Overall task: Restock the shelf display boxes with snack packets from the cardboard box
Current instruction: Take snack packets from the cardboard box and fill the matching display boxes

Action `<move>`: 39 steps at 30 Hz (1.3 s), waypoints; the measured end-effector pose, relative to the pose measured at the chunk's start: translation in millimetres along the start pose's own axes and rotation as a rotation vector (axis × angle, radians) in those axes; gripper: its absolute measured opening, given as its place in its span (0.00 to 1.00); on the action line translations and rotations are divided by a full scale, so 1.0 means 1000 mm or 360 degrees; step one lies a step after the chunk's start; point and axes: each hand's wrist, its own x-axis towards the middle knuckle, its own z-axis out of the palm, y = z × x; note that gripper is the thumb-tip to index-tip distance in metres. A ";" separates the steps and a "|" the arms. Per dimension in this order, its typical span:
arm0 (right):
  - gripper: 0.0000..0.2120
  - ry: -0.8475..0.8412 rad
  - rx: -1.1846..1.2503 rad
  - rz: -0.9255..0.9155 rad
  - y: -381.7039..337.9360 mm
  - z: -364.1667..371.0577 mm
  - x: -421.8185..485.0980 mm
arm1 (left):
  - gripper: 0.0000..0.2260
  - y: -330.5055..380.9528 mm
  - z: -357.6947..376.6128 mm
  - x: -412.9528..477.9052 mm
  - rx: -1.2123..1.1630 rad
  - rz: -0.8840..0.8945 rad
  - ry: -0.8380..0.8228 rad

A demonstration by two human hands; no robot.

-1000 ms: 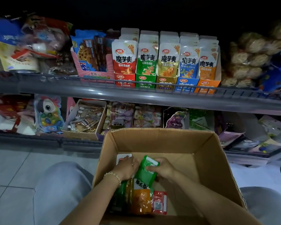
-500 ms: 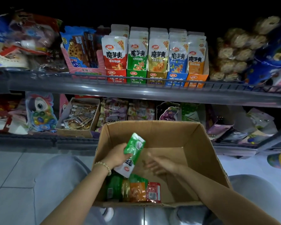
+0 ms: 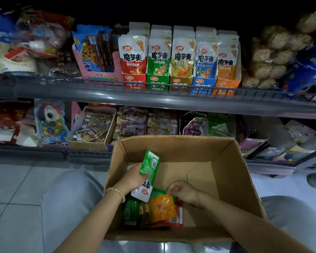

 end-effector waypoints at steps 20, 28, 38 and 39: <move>0.21 0.0055 -0.0510 0.0080 0.007 -0.090 -0.024 | 0.11 0.032 0.005 0.010 0.0193 0.0223 -0.0315; 0.22 -0.0109 -0.0986 0.0493 0.034 -0.076 -0.022 | 0.04 0.013 0.017 0.011 0.0242 0.0104 -0.0278; 0.20 0.0060 -0.0669 0.0171 -0.001 -0.093 -0.037 | 0.11 0.024 0.003 0.002 0.0054 0.0115 -0.0088; 0.18 0.0074 -0.0563 0.0096 -0.011 -0.103 -0.044 | 0.11 0.027 -0.003 -0.001 0.0049 0.0155 -0.0041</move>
